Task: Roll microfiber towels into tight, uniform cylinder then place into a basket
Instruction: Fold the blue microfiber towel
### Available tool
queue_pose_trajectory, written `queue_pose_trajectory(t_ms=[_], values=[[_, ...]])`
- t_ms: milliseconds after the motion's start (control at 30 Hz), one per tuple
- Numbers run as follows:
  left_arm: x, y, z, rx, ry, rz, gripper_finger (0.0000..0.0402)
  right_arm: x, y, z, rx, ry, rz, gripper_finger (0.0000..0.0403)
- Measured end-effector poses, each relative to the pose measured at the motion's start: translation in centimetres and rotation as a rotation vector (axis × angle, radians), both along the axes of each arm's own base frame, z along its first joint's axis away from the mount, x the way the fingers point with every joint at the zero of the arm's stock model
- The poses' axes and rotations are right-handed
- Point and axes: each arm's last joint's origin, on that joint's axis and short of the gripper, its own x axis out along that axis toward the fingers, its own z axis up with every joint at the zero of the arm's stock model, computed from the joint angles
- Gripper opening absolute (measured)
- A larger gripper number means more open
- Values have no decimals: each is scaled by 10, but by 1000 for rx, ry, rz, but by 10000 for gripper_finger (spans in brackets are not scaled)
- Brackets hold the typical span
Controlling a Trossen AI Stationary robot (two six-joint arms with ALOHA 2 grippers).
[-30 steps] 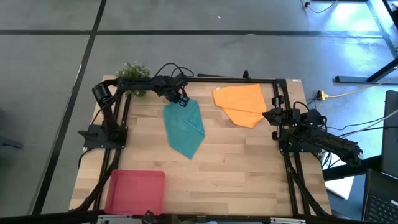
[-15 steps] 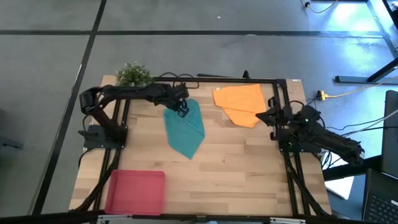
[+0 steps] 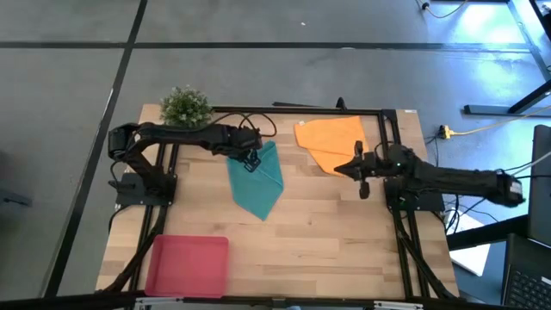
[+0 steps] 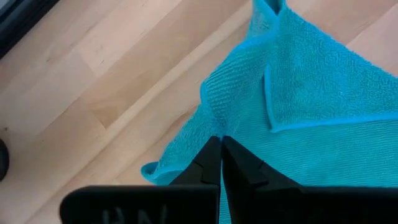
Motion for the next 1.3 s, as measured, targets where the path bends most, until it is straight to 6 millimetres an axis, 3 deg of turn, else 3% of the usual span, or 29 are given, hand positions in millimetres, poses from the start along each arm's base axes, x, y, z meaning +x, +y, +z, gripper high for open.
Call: queue_pose_trajectory(t_ms=[333,833,1300], values=[[-2,0,3,17,-3,5,0,37,6,7,-90,142,65,11],[-7,-20,20,28,-49,-58,0,98,23,-5,-157,330,195,13],[-7,-42,22,5,-48,-72,0,171,25,-11,-208,394,238,100]])
